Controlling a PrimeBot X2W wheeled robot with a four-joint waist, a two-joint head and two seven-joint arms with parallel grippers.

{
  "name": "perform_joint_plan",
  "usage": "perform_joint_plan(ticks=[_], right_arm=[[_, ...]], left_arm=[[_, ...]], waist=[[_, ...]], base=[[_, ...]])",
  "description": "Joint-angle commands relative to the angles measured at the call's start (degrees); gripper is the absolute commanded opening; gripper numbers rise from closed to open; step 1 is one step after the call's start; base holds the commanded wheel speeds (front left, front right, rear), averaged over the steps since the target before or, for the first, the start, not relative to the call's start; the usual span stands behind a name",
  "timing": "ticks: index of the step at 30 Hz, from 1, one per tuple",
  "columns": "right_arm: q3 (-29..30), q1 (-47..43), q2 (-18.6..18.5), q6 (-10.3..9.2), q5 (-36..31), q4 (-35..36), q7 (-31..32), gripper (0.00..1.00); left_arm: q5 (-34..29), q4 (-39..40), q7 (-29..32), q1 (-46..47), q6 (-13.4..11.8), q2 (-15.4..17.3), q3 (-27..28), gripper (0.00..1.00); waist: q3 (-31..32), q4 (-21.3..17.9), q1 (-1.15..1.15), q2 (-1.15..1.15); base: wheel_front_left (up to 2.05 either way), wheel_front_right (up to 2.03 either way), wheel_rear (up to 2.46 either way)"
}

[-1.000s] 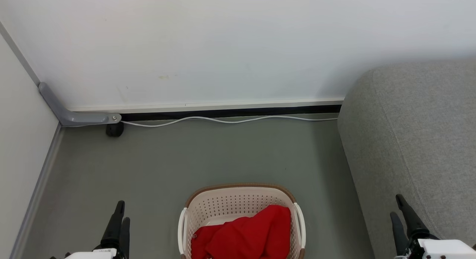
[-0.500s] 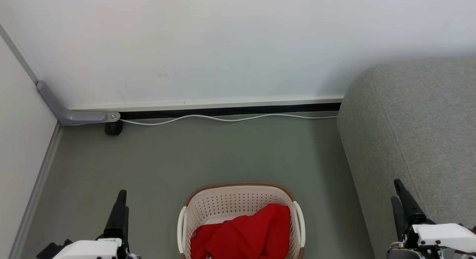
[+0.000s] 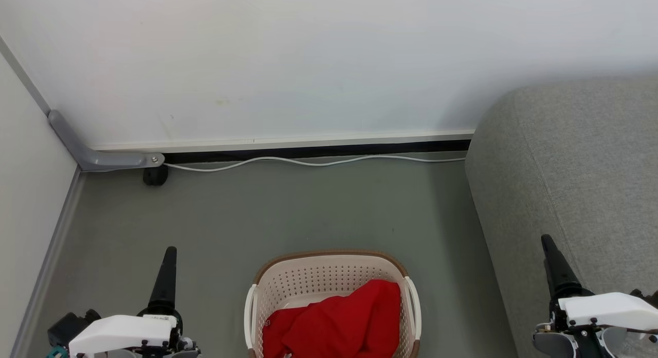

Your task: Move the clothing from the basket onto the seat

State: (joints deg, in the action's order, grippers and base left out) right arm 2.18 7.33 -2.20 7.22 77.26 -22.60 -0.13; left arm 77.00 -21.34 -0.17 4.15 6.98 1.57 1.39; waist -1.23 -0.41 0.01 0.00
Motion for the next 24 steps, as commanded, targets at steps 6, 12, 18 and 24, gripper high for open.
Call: perform_joint_plan(ticks=[6, 12, 18, 24], right_arm=[[-1.3, 4.3, -1.1, 0.2, -5.6, 0.4, -1.7, 1.0], [-2.1, 5.7, -1.3, 0.21, -10.1, -0.5, -2.7, 1.0], [-3.3, 6.9, -1.8, 0.21, -15.4, -1.3, -3.7, 1.0], [-4.6, 8.0, -2.1, 0.22, -20.6, -2.2, -4.7, 1.0]], left_arm=[[-5.1, 0.7, -1.6, 4.6, 0.2, 1.4, 0.0, 1.0], [-9.3, 0.1, -2.6, 5.6, 0.2, 1.8, -0.5, 1.0], [-13.8, -0.6, -3.6, 6.7, 0.2, 2.3, -1.4, 1.0], [-19.3, -1.3, -4.6, 7.7, 0.3, 2.9, -2.5, 1.0]], waist=[[-0.3, -0.1, -0.01, 0.0], [-0.6, -0.2, -0.01, 0.0], [-0.7, -0.3, -0.01, 0.0], [-0.7, -0.3, -0.01, 0.0]], base=[[0.0, 0.0, 0.0], [0.0, 0.0, 0.0], [0.0, 0.0, 0.0], [0.0, 0.0, 0.0]])
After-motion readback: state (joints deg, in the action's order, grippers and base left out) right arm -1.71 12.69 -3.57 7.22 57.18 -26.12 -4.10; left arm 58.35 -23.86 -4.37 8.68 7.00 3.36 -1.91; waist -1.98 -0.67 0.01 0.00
